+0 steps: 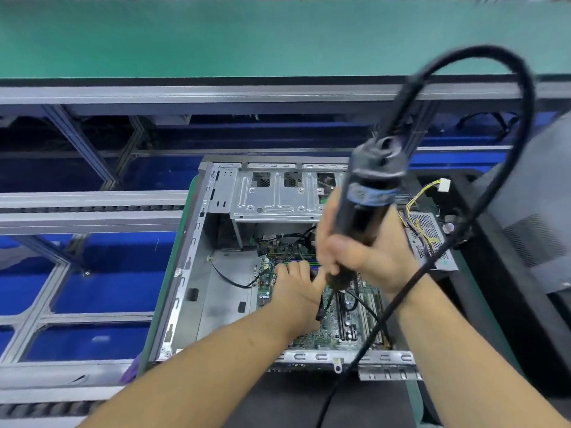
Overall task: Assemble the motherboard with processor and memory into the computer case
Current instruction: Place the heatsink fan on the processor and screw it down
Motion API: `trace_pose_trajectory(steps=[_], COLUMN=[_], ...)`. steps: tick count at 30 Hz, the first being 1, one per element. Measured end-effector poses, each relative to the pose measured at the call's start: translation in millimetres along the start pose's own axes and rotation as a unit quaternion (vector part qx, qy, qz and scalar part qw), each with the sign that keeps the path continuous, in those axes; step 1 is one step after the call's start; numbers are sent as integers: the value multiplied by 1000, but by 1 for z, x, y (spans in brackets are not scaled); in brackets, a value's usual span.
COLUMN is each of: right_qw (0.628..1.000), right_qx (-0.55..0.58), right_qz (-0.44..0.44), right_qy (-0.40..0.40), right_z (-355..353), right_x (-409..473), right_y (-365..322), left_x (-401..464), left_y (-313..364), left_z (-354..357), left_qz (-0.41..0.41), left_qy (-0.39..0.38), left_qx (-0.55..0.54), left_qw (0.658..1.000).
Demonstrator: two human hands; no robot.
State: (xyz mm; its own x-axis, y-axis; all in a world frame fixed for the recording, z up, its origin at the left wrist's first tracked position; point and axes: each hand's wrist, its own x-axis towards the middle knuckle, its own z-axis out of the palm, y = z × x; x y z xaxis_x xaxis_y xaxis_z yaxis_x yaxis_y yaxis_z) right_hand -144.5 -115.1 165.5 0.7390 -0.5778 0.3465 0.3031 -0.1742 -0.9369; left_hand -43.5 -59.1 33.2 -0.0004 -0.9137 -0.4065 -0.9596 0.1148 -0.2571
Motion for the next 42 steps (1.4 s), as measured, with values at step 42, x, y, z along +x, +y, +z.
trace_pose_trajectory(steps=[42], right_qw=[990], right_qx=[-45], right_qz=[-2], right_qy=[130], right_z=[3], right_x=[-5], right_y=[11], left_x=[2], left_y=[5], left_z=[3], left_qz=[-16], left_qy=[13], left_qx=[5], left_qw=[1000])
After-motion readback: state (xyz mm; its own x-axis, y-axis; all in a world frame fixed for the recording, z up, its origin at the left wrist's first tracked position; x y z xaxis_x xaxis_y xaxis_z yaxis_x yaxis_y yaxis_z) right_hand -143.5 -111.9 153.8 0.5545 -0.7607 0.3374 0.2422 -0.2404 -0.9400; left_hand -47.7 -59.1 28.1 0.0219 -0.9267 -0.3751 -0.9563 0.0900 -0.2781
